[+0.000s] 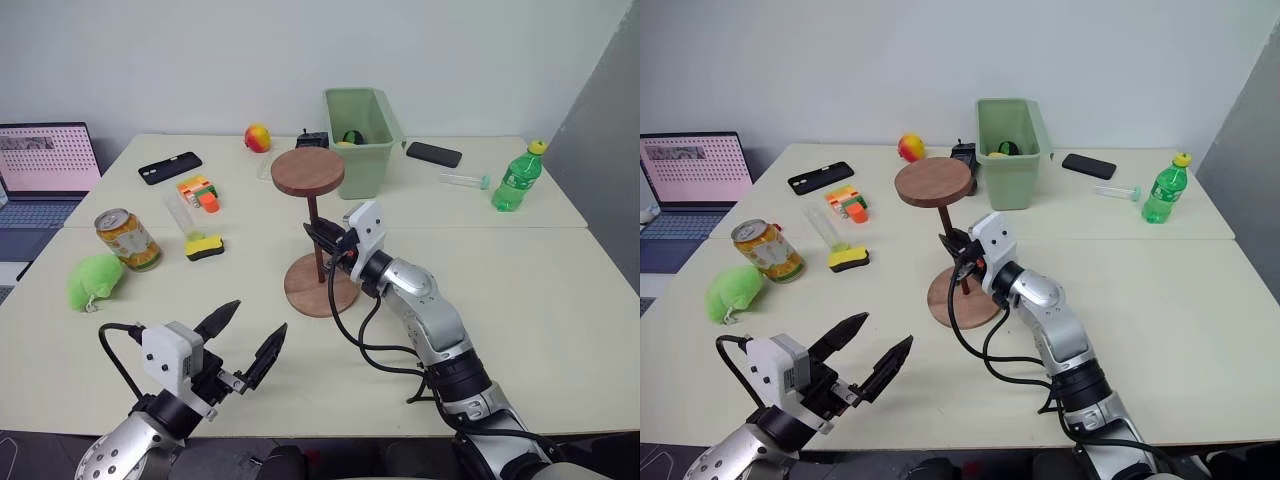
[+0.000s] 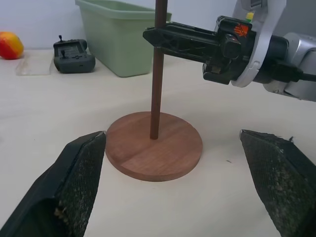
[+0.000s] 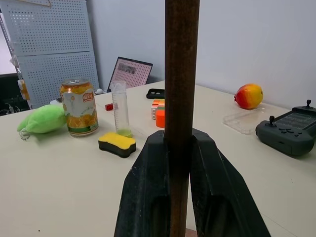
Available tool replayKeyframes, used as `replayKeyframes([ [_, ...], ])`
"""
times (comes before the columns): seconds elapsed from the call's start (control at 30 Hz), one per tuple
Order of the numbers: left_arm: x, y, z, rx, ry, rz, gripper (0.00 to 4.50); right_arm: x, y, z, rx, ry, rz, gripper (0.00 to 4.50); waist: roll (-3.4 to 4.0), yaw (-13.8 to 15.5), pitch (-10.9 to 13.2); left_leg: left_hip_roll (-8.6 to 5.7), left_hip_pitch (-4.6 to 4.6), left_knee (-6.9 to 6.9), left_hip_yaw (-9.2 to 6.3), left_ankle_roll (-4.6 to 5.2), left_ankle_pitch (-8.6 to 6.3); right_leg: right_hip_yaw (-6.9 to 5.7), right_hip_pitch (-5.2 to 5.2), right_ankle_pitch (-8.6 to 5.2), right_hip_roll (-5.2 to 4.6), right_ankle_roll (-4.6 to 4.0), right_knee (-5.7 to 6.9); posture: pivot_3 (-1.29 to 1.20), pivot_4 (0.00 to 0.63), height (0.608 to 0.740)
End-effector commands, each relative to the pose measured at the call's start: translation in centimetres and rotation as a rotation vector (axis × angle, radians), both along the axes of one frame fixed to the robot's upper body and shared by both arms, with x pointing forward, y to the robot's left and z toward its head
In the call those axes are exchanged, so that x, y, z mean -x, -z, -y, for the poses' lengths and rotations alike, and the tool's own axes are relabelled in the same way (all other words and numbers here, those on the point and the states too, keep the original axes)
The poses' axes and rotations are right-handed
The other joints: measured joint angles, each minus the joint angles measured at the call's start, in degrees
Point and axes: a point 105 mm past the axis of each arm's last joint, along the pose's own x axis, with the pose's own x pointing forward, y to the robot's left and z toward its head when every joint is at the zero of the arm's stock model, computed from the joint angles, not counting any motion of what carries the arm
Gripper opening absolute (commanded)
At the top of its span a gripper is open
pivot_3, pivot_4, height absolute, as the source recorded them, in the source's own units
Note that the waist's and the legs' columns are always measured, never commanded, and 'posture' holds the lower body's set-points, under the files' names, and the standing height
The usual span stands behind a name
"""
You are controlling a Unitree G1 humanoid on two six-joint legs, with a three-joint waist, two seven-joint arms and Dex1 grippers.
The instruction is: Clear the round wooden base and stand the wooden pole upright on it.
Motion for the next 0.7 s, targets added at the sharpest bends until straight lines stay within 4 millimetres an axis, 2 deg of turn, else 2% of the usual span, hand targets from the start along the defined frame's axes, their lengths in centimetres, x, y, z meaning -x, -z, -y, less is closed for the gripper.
replayKeyframes([
  [0.03, 0.0, -1.0, 0.4, -0.001, 0.009, 0.051, 4.5, 0.7, 7.2, 0.9, 0.165, 0.0, -0.237, 0.96, -0.08, 0.0, 0.1, 0.0, 0.0, 0.0, -0.01, 0.0, 0.0, 0.0, 0.0, 0.0, 0.0, 0.0, 0.0, 0.0, 0.15, 0.74],
  [0.13, -0.1, -1.1, 0.5, 0.0, 0.013, 0.054, 4.5, 1.1, 5.6, 0.9, 0.119, -0.037, -0.222, 1.63, -0.67, 0.7, 1.1, -0.02, -0.29, 0.0, -0.11, -0.02, 0.01, -0.11, -0.29, 0.08, -0.02, -0.19, -0.02, 0.0, 0.15, 0.74],
  [0.17, -0.2, -1.1, 0.5, 0.0, 0.013, 0.054, 4.5, 1.2, 5.3, 0.9, 0.113, -0.045, -0.219, 1.91, -0.3, 0.6, 1.5, -0.03, -0.58, 0.07, -0.06, -0.03, 0.01, -0.05, -0.41, 0.14, -0.03, -0.12, 0.0, 0.0, 0.15, 0.74],
  [0.2, -0.2, -1.1, 0.5, 0.001, 0.015, 0.055, 4.5, 1.4, 4.8, 1.2, 0.113, -0.059, -0.212, 2.13, -0.19, 0.5, 1.5, -0.11, -1.31, 0.22, 0.01, -0.07, 0.06, 0.05, -0.97, 0.3, -0.05, 0.06, 0.09, 0.0, 0.15, 0.74],
  [0.27, -0.4, -1.1, 0.6, 0.002, 0.017, 0.056, 4.5, 1.8, 4.0, 1.6, 0.121, -0.081, -0.203, 2.65, -0.3, 0.6, 1.6, -0.08, -2.11, 0.25, -0.02, -0.27, 0.18, 0.0, -1.77, 0.49, -0.06, 0.08, 0.14, 0.0, 0.15, 0.74],
  [0.5, -0.8, -1.2, 0.7, 0.004, 0.021, 0.064, 4.5, 2.3, 2.3, 2.8, 0.148, -0.109, -0.198, 4.45, -0.29, 0.7, 1.9, -0.04, -2.5, 0.09, -0.02, -0.24, 0.13, -0.07, -2.07, 0.43, -0.08, 0.09, -0.12, 0.0, 0.15, 0.74],
  [0.7, -2.4, -2.1, -1.9, -0.06, 0.045, 0.067, 4.5, 3.5, -1.0, 7.0, 0.179, -0.16, -0.194, 4.48, -0.23, 1.4, 2.3, -0.1, -2.49, 0.18, -0.1, -0.2, 0.12, -0.18, -2.05, 0.43, -0.09, 0.09, 0.01, 0.0, 0.15, 0.74],
])
